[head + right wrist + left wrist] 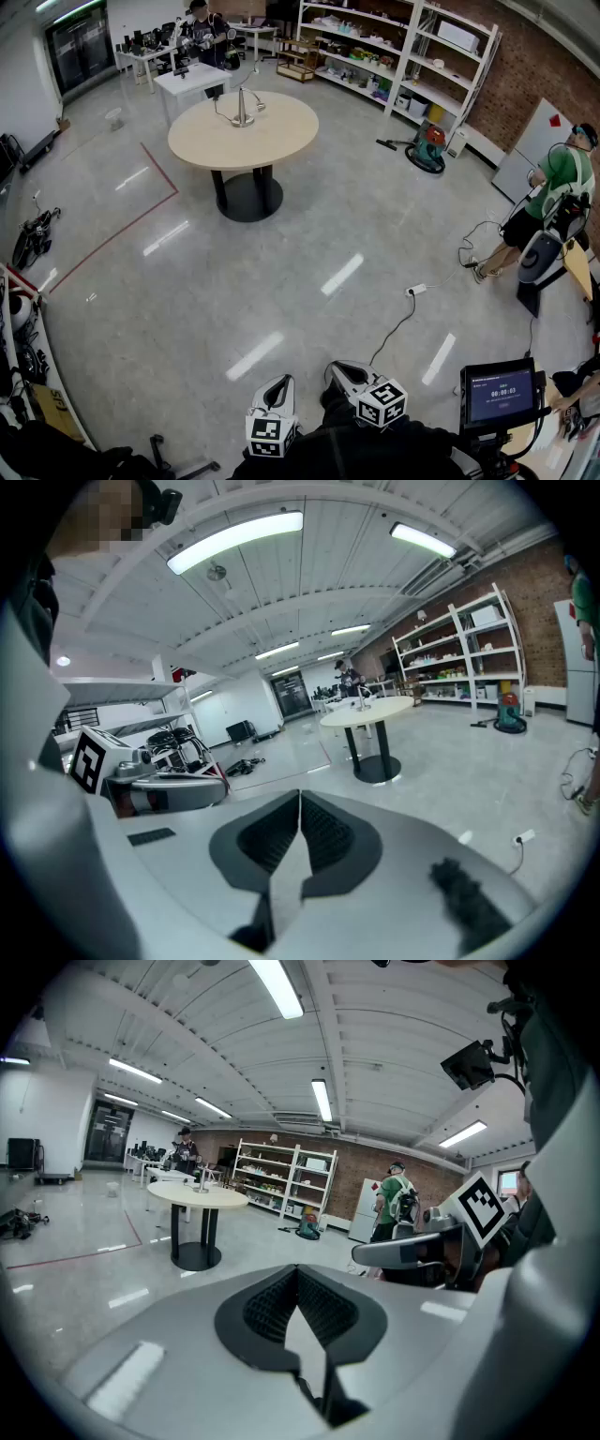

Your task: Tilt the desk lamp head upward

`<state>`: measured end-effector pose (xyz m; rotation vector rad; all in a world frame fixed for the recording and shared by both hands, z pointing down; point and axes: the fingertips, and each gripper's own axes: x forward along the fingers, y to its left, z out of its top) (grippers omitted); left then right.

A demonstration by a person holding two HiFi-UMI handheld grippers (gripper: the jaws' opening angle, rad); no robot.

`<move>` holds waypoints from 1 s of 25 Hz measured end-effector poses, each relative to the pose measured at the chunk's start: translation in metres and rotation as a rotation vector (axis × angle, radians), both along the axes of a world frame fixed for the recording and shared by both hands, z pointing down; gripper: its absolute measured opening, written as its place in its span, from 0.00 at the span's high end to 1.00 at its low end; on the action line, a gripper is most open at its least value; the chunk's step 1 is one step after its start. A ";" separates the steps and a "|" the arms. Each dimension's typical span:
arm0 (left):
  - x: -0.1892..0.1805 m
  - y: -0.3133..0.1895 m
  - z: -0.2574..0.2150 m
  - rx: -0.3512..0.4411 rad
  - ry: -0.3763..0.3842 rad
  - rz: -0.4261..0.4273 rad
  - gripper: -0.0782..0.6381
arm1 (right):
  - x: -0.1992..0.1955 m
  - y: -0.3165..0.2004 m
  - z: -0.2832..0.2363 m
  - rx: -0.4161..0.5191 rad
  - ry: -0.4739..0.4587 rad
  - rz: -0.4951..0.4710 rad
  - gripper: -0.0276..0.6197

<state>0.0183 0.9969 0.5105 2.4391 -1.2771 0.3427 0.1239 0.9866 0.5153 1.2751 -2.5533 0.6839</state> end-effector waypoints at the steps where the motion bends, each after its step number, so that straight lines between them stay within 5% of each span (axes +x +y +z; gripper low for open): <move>1: -0.001 -0.002 -0.002 -0.001 -0.012 -0.002 0.88 | -0.002 -0.003 -0.001 0.001 -0.005 -0.011 0.94; 13: 0.079 -0.147 -0.002 0.014 -0.092 -0.047 0.88 | 0.082 -0.163 -0.006 0.021 -0.104 -0.042 0.94; 25: 0.151 -0.242 -0.006 0.002 -0.125 -0.003 0.88 | 0.156 -0.254 -0.001 0.018 -0.154 0.006 0.94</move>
